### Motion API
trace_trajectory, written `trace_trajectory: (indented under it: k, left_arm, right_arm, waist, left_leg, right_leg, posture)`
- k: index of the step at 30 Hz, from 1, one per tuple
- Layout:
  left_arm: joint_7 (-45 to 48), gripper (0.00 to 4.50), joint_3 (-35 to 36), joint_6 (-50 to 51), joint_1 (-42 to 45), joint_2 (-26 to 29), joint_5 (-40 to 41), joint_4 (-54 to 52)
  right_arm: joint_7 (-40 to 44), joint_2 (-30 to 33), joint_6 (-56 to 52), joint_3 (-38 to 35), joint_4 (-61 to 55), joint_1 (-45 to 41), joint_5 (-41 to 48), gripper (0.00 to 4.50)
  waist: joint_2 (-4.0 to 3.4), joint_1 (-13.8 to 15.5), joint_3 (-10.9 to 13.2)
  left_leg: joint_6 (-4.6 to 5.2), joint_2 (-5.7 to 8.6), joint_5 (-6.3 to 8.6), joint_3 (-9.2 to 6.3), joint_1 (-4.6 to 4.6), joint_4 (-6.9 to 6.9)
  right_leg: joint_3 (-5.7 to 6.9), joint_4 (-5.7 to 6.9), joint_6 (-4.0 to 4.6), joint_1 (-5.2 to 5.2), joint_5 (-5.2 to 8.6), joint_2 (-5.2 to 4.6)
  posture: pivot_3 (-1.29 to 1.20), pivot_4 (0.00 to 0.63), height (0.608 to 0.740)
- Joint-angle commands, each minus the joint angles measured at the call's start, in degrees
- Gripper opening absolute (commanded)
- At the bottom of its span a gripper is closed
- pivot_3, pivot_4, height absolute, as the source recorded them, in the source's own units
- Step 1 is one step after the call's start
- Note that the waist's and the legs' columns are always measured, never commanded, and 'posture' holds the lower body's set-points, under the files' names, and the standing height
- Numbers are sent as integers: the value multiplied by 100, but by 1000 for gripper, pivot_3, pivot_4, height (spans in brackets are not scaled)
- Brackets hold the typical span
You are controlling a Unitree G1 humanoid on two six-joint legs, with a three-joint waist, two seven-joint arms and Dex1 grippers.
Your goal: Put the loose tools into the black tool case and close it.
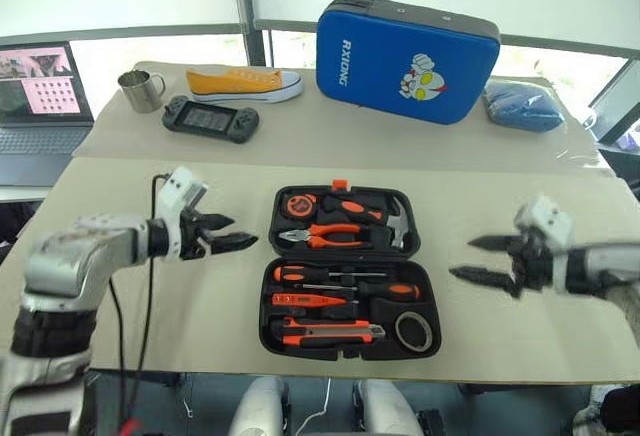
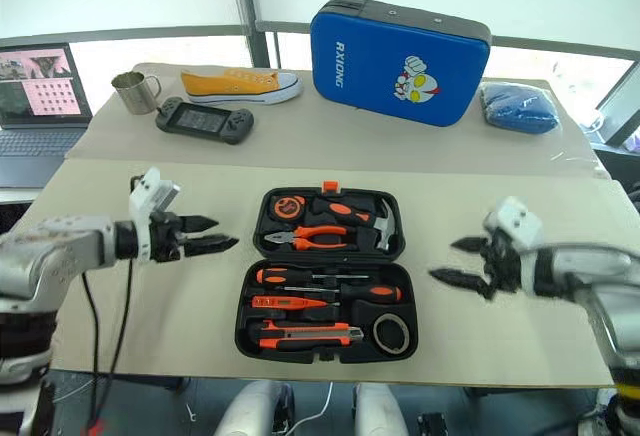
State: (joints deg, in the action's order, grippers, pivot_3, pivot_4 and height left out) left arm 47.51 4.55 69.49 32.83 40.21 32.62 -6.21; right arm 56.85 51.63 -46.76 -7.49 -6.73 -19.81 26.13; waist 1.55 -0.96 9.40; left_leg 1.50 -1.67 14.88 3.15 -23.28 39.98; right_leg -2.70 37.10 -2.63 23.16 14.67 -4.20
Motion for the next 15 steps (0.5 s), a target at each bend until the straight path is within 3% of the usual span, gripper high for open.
trace_trajectory:
  k: [1, 6, 12, 15]
  left_arm:
    - [-178, 4467, -197, 140, 336, -143, -43, 406]
    - [-183, 4467, -596, -103, 470, -241, -232, 681]
    - [-188, 4467, -778, -350, 481, -336, -384, 897]
    - [-181, 3801, -817, -464, 483, -423, -390, 928]
  right_arm:
    - [-89, -247, -673, 327, 480, -629, 159, 4414]
    - [-357, -747, -997, 658, 1003, -1347, 21, 4414]
    - [-393, -945, -924, 921, 1356, -1616, -128, 4414]
    - [-327, -939, -810, 1101, 1478, -1677, -254, 3782]
  waist:
    - [0, 1, 0]
    - [-1, 10, 0]
    - [-1, 76, 0]
    - [-1, 83, -1]
  left_leg:
    - [-1, 0, -1, -2, -2, -12]
    - [-4, 4, -3, 1, -40, -14]
    - [-10, 12, -7, 2, -82, -7]
    - [-10, 13, -9, 2, -91, -1]
  right_leg:
    - [0, -1, 1, 6, 0, 0]
    - [0, 2, 3, 42, 0, -7]
    - [3, 8, 0, 86, -2, -17]
    - [4, 10, 0, 95, -3, -18]
  posture:
    - [0, 150, 740]
    - [0, 150, 740]
    - [0, 150, 740]
    - [0, 150, 740]
